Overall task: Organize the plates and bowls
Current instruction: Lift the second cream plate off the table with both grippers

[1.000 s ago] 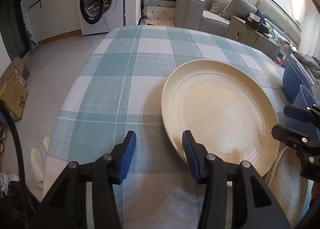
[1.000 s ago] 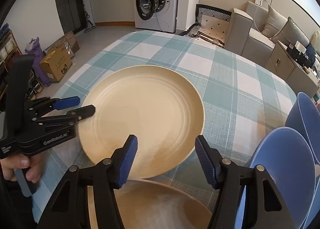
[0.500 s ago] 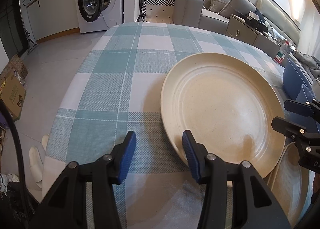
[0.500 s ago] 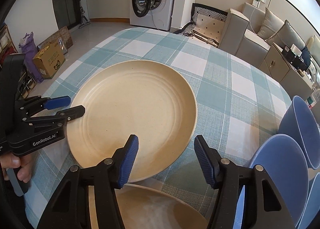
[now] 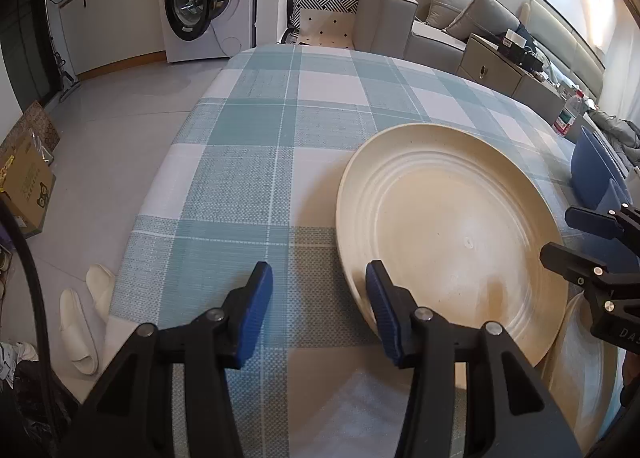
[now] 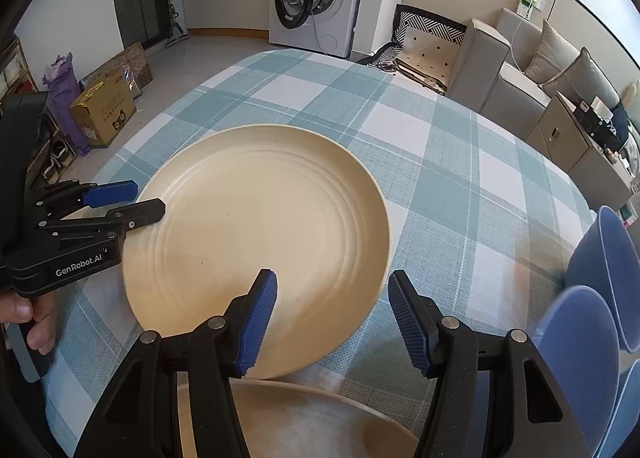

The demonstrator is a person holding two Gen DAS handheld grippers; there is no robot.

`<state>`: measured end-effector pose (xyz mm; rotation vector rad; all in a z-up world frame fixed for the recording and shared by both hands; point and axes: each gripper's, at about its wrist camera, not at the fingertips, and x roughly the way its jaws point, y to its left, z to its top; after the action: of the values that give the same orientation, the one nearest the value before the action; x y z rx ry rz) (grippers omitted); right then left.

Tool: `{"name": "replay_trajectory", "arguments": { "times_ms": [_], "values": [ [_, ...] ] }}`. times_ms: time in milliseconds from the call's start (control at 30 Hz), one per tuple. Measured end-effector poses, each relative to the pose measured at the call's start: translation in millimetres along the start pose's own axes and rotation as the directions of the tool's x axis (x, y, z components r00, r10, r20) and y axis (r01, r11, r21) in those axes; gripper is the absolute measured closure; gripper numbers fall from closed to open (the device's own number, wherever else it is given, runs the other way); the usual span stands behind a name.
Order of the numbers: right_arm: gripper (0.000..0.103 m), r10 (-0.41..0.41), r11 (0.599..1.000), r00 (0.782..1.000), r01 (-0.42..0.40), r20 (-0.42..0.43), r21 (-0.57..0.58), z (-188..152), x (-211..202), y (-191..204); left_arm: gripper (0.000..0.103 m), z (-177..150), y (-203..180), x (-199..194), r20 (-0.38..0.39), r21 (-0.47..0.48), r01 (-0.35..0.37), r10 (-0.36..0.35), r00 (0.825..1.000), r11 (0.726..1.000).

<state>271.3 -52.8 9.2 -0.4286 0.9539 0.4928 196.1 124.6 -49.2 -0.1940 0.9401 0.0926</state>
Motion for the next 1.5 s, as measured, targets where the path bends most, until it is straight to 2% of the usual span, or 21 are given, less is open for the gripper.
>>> {"name": "replay_trajectory", "arguments": {
  "times_ms": [433, 833, 933, 1200, 1500],
  "values": [
    [0.043, -0.003, 1.0, 1.0, 0.003, -0.025, -0.016, 3.1, 11.0, 5.6, 0.053, 1.3, 15.4, -2.4, 0.002, -0.012, -0.013, 0.013, 1.0, 1.0],
    [0.043, 0.054, 0.998, 0.996, -0.055, -0.071, -0.013, 2.5, 31.8, 11.1, 0.054, 0.7, 21.0, -2.1, 0.008, -0.006, -0.021, 0.021, 1.0, 1.0],
    [0.044, 0.065, 0.998, 0.996, -0.065, -0.065, -0.005, 2.3, 32.2, 10.6, 0.057, -0.4, 16.3, -2.5, 0.005, 0.021, -0.025, 0.025, 1.0, 0.999],
    [0.051, 0.061, 0.998, 0.997, -0.061, -0.039, -0.003, 1.7, 25.5, 8.2, 0.086, -2.6, 2.0, -5.4, -0.003, 0.08, 0.008, -0.007, 1.0, 0.997],
    [0.052, 0.079, 0.997, 0.997, -0.079, -0.01, -0.007, -1.8, 17.7, 9.6, 0.087, -2.4, -0.9, -9.1, 0.0, 0.092, -0.009, 0.009, 1.0, 0.996]
  ]
}}
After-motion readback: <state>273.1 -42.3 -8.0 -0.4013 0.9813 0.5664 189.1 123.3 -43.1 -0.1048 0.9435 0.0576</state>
